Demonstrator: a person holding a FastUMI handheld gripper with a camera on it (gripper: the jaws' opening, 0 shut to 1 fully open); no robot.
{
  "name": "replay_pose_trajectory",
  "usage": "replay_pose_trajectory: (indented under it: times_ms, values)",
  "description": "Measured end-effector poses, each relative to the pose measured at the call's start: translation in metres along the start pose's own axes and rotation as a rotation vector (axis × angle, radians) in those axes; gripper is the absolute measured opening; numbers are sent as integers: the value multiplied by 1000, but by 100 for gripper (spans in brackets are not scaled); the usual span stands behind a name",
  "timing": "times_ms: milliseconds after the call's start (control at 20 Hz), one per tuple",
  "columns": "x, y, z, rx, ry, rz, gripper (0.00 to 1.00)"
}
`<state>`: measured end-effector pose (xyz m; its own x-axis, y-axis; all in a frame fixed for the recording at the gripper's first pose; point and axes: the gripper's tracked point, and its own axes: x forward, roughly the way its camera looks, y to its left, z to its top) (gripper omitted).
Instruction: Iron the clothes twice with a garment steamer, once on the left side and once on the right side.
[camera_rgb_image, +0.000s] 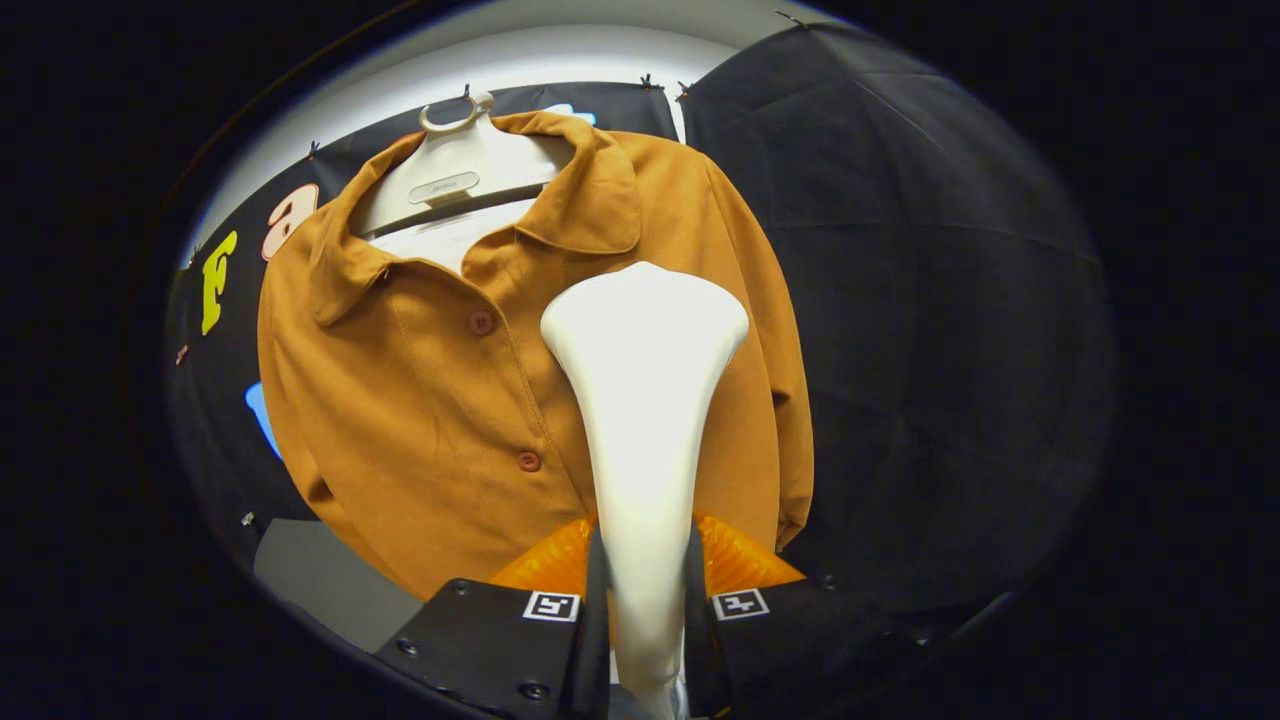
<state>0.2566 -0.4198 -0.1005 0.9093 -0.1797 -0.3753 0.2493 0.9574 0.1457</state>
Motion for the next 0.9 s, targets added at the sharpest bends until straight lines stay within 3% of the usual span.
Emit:
replay_pose_trajectory:
  times_ms: [900]
  values:
    - [39, -27, -131, 19, 310, -73, 33]
